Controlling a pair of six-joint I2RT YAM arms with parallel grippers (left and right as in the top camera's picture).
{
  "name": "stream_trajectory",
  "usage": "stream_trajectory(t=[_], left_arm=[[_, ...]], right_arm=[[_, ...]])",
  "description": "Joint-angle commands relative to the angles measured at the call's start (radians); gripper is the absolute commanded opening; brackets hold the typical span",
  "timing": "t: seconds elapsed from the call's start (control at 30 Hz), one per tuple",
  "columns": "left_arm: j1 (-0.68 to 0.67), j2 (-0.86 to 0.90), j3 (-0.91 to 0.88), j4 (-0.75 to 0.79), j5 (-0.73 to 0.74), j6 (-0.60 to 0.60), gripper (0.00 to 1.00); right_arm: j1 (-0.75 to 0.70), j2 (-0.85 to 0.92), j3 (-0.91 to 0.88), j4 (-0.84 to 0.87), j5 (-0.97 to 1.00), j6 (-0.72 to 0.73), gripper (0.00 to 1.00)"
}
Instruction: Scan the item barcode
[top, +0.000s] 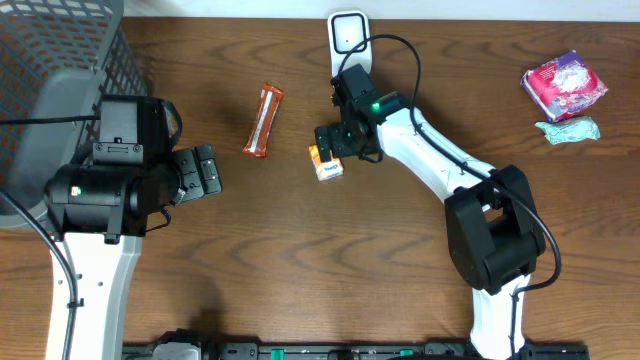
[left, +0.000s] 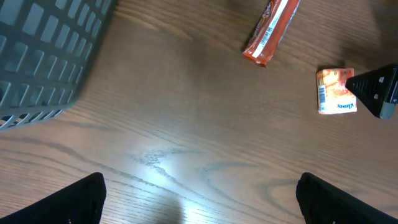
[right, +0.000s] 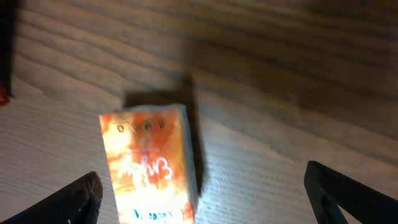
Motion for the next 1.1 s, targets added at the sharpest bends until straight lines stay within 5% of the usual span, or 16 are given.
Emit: stream_trajectory(t=[0.0,0.3,0.53,0.8,0.97,1.07], left_arm=[[0.001,-0.002,0.004,-0.002,-0.002,-0.013,0.98],[0.001,-0.002,0.004,-0.002,-0.002,-0.013,0.98],[0.001,-0.002,0.004,-0.003,-0.002,-0.013,0.98],[0.001,-0.001,0.004,-0.003,-0.002,-0.013,0.98],[0.001,-0.001,0.004,-0.002,-0.002,-0.013,0.98],[0.001,-0.002,0.004,-0.002,-0.002,-0.013,0.98]], right_arm=[[-0.002,-0.006,-0.015,0.023,-0.050,0.002,0.99],[-0.002,0.010,-0.015,0.060,-0.126,0.002,0.86],[-0.025,0.077,-0.015,0.061,-0.236,0.002,0.58],[-0.070,0.103,-0.024,0.023,-0.336,0.002,0.47],[-0.072,0.104,-0.055,0.042,-0.356,0.002,0.55],[-0.072,0.104,-0.083,0.066,-0.380,0.002,0.47]])
